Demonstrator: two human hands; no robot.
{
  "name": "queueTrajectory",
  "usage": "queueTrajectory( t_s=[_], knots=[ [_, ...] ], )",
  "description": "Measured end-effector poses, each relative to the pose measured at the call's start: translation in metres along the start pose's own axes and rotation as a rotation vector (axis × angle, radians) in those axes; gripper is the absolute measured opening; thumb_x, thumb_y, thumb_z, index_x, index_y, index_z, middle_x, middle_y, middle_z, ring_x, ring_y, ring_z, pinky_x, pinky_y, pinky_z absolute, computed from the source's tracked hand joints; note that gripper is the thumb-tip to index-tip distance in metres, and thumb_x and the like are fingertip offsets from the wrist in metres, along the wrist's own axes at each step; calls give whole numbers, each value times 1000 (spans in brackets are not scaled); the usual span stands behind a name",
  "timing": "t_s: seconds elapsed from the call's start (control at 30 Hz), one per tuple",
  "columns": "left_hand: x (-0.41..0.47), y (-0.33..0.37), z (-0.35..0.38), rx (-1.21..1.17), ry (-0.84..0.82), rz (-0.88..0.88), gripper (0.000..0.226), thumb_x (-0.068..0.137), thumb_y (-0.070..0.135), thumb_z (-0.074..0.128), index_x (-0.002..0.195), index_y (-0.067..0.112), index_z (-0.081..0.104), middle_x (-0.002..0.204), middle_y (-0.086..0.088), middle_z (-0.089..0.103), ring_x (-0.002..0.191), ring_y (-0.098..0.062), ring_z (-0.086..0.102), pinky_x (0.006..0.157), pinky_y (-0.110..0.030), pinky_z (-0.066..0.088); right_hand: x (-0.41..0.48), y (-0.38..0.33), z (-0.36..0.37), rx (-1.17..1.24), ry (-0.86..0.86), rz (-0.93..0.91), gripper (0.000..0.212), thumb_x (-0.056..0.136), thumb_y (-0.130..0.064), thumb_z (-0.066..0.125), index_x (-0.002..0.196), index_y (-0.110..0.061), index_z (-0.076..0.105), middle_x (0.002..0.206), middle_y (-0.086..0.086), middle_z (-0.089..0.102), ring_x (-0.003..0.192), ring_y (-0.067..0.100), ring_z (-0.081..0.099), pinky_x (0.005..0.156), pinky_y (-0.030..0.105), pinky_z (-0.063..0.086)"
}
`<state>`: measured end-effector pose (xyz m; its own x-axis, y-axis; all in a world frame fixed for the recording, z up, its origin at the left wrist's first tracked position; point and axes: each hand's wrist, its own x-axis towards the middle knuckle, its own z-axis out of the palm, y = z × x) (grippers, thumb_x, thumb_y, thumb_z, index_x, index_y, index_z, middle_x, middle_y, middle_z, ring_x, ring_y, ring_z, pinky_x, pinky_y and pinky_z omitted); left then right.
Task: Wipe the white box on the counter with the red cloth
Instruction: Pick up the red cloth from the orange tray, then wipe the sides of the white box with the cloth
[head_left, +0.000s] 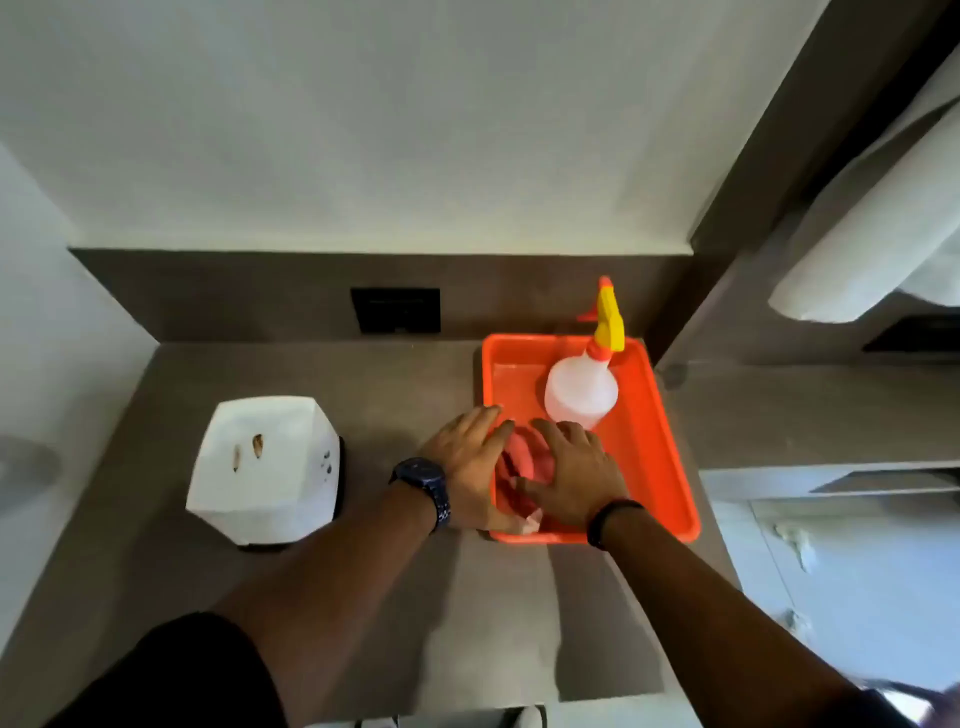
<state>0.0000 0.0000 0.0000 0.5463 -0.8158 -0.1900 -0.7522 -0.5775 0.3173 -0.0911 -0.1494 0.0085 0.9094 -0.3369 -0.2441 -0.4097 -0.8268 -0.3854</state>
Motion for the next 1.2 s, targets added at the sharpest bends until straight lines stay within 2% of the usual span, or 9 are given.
queueTrajectory(
  t_s=[0.13,0.33,0.47,0.6,0.73,0.83,0.9,1.07,1.2],
  knots=[
    [9,-3,27,43,30,25,138,44,95,46,145,7,16,157,-16,16,143,-30,10,119,-46,17,16,14,19,-176,-133,-18,90,68,-62,68,145,-38,28,156,7,31,138,38,35,103,58,43],
    [10,-6,40,3,131,44,133,44,95,52,141,8,24,150,-18,29,138,-33,23,114,-48,25,26,18,38,-163,-14,23,72,70,-43,73,134,-38,40,139,10,46,118,42,47,90,56,49],
    [-1,-24,6,-64,135,15,134,45,93,53,146,14,14,156,-18,20,139,-34,20,114,-48,18,29,1,22,270,183,124,58,75,-24,73,129,-19,51,121,21,56,108,45,54,94,49,46],
    [-33,-79,-75,-78,317,-47,128,49,94,52,147,18,21,155,-15,26,141,-32,24,113,-49,25,22,-78,1,823,531,-73,48,69,-13,66,112,-32,58,104,-13,63,99,18,60,89,31,49],
    [-89,-143,-127,-5,264,-84,134,41,92,57,148,21,20,155,-9,24,140,-29,24,110,-53,32,12,-152,43,1259,222,-24,43,79,0,63,107,-32,62,98,-15,74,76,-3,68,62,13,53],
    [-118,-168,-126,97,-41,-180,155,24,95,58,149,25,1,160,-3,10,144,-23,12,115,-43,18,6,-181,85,1401,3,151,42,88,4,59,117,-25,61,122,15,70,100,24,70,80,34,60],
    [-125,-178,-114,131,-180,-223,160,20,94,60,147,27,-10,160,-2,8,144,-21,12,115,-37,15,0,-195,108,1483,-96,193,33,92,-9,59,121,-25,61,126,18,67,108,38,66,93,52,55],
    [-124,-186,-91,80,-122,-188,147,25,87,62,145,26,2,151,-2,29,133,-22,33,109,-37,31,-2,-224,114,1448,102,229,53,82,-64,59,120,-27,65,121,4,71,113,23,67,99,48,53],
    [-124,-190,-87,68,-76,-157,141,25,86,60,142,28,8,147,-1,33,129,-22,36,107,-38,35,21,-233,101,1361,132,258,22,97,-39,53,114,-32,65,121,5,70,112,20,66,101,44,52]
  ],
)
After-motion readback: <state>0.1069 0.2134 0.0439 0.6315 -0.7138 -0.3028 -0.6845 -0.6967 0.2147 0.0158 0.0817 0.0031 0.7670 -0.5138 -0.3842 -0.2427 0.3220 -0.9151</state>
